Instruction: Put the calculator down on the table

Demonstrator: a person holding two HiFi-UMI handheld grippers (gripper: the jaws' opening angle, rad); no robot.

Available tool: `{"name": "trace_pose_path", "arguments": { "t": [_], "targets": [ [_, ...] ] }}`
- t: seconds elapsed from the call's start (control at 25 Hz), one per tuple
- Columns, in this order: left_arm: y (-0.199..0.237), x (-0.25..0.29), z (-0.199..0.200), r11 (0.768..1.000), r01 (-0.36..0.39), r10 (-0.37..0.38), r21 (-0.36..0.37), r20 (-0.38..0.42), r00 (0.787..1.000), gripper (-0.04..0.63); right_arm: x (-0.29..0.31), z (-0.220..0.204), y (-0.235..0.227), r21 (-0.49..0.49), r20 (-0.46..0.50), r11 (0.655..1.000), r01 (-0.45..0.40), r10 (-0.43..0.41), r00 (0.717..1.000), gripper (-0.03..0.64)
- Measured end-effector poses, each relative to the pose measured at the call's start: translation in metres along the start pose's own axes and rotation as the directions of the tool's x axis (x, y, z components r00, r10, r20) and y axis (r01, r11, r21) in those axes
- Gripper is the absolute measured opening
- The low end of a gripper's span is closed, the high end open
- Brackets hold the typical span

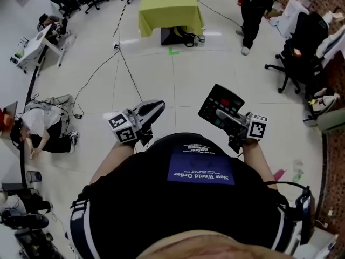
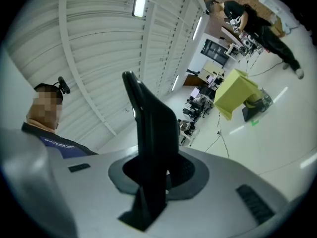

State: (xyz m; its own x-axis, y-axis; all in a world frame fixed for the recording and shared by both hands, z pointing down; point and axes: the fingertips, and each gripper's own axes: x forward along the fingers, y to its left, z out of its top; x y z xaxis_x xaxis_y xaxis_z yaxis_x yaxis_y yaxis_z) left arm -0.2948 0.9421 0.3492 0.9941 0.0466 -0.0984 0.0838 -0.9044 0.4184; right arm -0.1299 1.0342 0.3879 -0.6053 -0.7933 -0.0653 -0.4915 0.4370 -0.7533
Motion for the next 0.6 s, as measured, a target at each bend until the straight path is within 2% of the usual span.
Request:
{"name": "trace_pose_path", "arguments": {
  "t": [0.16, 0.44, 0.6],
  "targets": [
    [0.031, -0.017, 0.009, 1.000, 0.008, -0.008, -0.002, 0.034, 0.999, 0.006, 0.038, 0.005, -0.006, -0.031, -0.031, 1.000, 0.001, -0.002, 1.000, 0.061],
    [0.137, -0.099, 0.081, 1.000, 0.017, -0.018, 0.017, 0.057, 0.998, 0.006, 0.190, 0.032, 0.001, -0.038, -0.032, 0.999, -0.019, 0.018, 0.999, 0.061],
    [0.190, -0.138, 0.100, 1.000, 0.010, -0.011, 0.013, 0.064, 0.998, 0.006, 0.256, 0.042, -0.007, -0.036, -0.021, 0.999, -0.020, 0.019, 1.000, 0.061]
  ]
}}
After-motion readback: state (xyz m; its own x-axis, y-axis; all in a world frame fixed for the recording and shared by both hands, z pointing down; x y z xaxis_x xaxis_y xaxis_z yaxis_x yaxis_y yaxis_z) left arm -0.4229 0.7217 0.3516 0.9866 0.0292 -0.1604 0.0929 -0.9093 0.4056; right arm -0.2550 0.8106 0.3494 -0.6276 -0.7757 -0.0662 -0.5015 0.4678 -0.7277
